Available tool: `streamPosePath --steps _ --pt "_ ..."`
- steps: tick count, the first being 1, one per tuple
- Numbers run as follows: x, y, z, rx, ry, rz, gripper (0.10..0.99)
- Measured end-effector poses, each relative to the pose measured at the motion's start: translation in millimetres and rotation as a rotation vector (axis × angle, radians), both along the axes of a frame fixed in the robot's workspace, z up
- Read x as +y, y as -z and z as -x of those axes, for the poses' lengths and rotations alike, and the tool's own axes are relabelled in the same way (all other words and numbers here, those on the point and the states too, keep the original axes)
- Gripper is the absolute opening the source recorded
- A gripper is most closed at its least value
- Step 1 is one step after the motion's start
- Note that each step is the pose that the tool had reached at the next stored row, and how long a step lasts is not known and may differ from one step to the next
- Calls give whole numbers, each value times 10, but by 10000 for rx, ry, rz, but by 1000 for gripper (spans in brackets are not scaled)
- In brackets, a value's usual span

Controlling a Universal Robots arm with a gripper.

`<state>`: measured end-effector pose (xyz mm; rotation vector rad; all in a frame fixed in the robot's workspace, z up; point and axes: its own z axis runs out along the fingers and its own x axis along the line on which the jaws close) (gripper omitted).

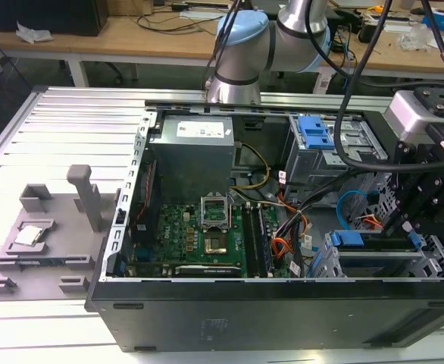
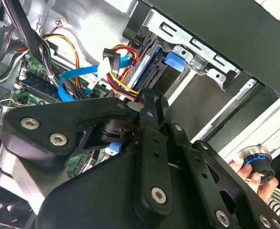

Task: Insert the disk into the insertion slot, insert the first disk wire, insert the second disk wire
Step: 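Insert the first disk wire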

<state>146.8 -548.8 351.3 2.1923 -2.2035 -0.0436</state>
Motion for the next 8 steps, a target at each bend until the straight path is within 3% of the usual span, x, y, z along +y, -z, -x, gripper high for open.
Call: streamPosePath --steps 3,8 --pt "81 17 -80 2 -2 12 165" --pt "69 59 -93 2 -2 45 165"
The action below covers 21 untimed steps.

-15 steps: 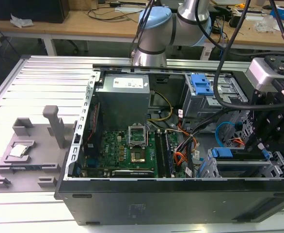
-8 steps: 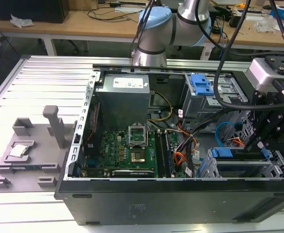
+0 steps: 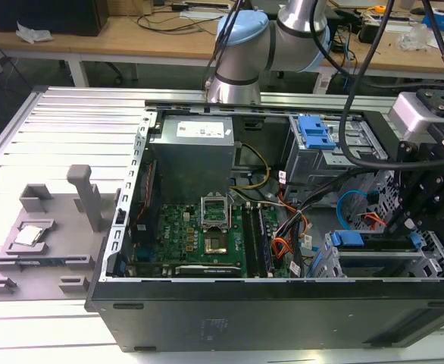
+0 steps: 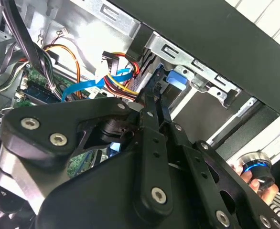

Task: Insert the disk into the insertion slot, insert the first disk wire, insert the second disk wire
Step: 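Insert the first disk wire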

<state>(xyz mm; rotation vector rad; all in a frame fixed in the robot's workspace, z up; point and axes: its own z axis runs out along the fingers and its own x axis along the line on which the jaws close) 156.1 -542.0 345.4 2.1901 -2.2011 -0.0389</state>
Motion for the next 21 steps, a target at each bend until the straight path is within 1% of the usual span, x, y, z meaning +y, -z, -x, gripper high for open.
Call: streamPosePath --steps 4,14,20,21 --pt "-9 12 0 0 0 0 165" --pt "-11 84 -4 -1 -1 2 165" --pt "-11 99 -7 6 2 -16 165" --pt "-11 101 -7 1 3 -14 239"
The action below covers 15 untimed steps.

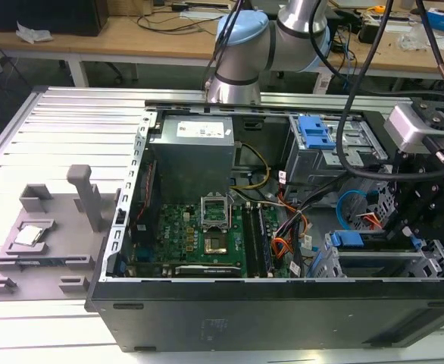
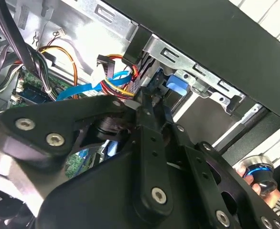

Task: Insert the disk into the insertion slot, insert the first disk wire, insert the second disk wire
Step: 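Insert the first disk wire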

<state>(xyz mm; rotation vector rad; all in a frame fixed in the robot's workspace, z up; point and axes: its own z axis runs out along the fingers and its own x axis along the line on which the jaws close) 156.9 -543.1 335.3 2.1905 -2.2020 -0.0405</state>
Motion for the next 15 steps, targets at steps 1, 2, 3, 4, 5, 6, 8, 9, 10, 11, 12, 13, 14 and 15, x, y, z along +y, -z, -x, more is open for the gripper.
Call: streamPosePath --steps 1,2,3,4,5,6,8,9,10,11,12,13,14,15 --pt "0 -11 -1 0 -2 14 239" --pt "0 -49 -1 -1 -2 16 239" --pt "0 -89 -1 -1 -2 15 239" --pt "0 -139 -1 -1 -2 18 239" --pt "2 -207 -1 -1 -2 16 239" --pt "6 -248 -1 -1 -2 19 239" --pt "7 -317 -1 -1 -2 19 224" --pt "7 -364 -1 -1 -2 21 157" --pt "7 -388 -1 -1 -2 21 106" --pt "7 -419 -1 0 -2 19 106" --pt "7 -445 -1 -1 -2 20 106" --pt "7 -469 -1 -1 -2 22 106" --pt "7 -476 -1 0 -2 18 106" --pt "7 -477 -1 -1 -2 18 106"
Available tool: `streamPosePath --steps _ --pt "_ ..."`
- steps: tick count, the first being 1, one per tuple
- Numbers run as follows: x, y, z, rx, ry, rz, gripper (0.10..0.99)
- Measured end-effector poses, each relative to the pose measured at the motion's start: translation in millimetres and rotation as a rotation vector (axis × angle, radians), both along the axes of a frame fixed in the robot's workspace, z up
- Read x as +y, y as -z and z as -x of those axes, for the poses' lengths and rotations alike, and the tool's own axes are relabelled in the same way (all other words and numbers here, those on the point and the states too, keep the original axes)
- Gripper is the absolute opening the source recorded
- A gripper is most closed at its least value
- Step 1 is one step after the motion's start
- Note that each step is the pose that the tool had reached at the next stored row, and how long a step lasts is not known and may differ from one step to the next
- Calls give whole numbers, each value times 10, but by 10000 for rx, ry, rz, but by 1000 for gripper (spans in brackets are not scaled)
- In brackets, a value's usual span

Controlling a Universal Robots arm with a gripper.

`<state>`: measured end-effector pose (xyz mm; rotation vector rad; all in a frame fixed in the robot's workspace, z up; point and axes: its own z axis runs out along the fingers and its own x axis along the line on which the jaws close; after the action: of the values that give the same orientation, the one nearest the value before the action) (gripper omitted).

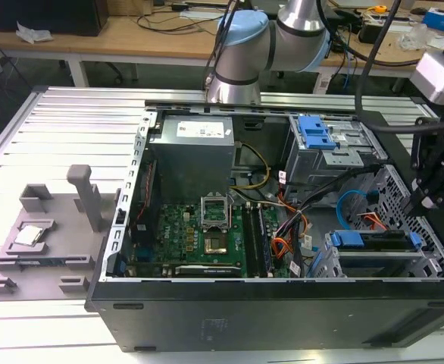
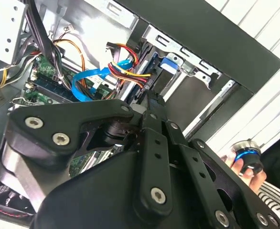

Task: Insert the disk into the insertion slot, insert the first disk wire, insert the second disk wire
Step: 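Insert the first disk wire, then insert the second disk wire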

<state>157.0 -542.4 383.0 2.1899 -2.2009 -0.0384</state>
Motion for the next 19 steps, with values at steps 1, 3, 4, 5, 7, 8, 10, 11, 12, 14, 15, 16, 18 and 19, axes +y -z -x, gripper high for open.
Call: streamPosePath --steps 1,3,4,5,7,8,10,11,12,14,15,16,18,19 --pt "0 -1 0 1 0 0 106" --pt "0 -2 0 0 0 2 106" --pt "0 -3 0 1 0 1 106" --pt "0 -3 0 1 0 1 106" --pt "0 -4 0 1 0 2 106" --pt "0 -5 0 0 0 2 106" --pt "0 -5 0 0 0 2 106" --pt "0 -5 0 0 0 2 106" --pt "0 -6 0 0 -1 2 106" --pt "0 -8 0 1 0 2 106" --pt "0 -9 0 0 0 2 173" --pt "0 -9 0 1 0 1 173" --pt "0 -10 0 0 -1 2 235" --pt "2 -11 2 0 -1 4 302"
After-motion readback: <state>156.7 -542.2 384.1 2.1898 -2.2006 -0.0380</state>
